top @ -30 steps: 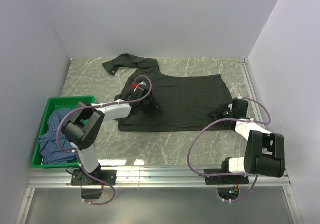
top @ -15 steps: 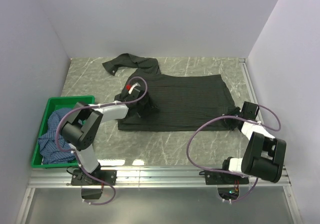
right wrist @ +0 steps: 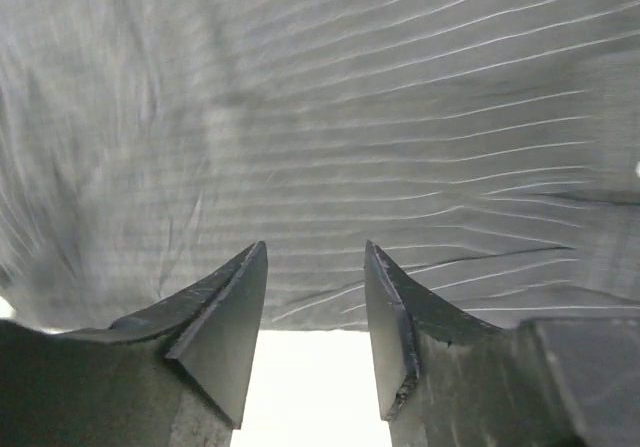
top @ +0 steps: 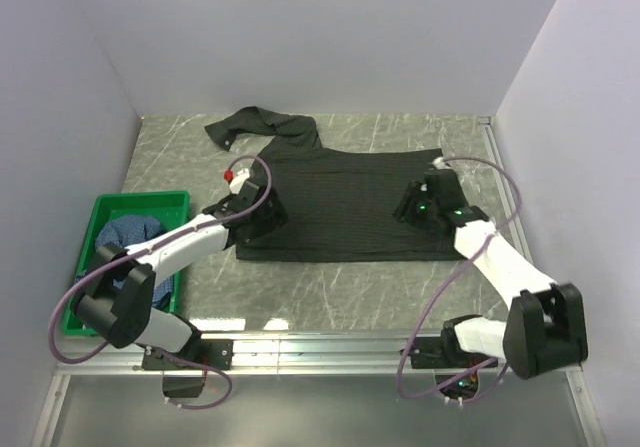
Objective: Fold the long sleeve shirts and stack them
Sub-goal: Fold the shirt
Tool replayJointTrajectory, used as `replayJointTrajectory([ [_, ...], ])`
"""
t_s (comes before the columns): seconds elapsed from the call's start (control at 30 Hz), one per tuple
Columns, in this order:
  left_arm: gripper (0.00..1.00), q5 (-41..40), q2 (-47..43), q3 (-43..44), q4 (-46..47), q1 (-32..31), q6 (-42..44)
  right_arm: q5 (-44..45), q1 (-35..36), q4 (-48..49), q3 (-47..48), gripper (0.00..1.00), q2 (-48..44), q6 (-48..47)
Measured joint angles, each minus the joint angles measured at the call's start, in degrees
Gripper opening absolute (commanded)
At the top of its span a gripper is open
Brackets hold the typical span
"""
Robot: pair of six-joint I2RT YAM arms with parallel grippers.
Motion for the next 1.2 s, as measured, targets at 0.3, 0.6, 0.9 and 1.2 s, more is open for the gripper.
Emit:
replayJointTrajectory([
  [0.3, 0.81, 0.13, 3.63, -4.68, -5.55, 1.18, 0.70, 7.69, 17.09, -3.19, 2.89, 0.60, 14.56, 0.37],
  [0.6, 0.80, 6.29, 1.68, -7.85, -3.45, 6.01, 1.22, 11.43, 22.53, -3.58, 3.10, 0.61, 19.76, 2.40],
  [0.9, 0.83, 12.94, -15.32, -18.78, -11.26, 7.41, -0.96, 10.58, 31.63, -8.28, -0.02, 0.61, 15.61, 7.02],
  [1.2, 0.93, 10.69, -24.35, -10.71, -28.02, 7.65, -1.90, 10.01, 37.31, -18.71, -0.55, 0.64, 7.30, 11.30],
])
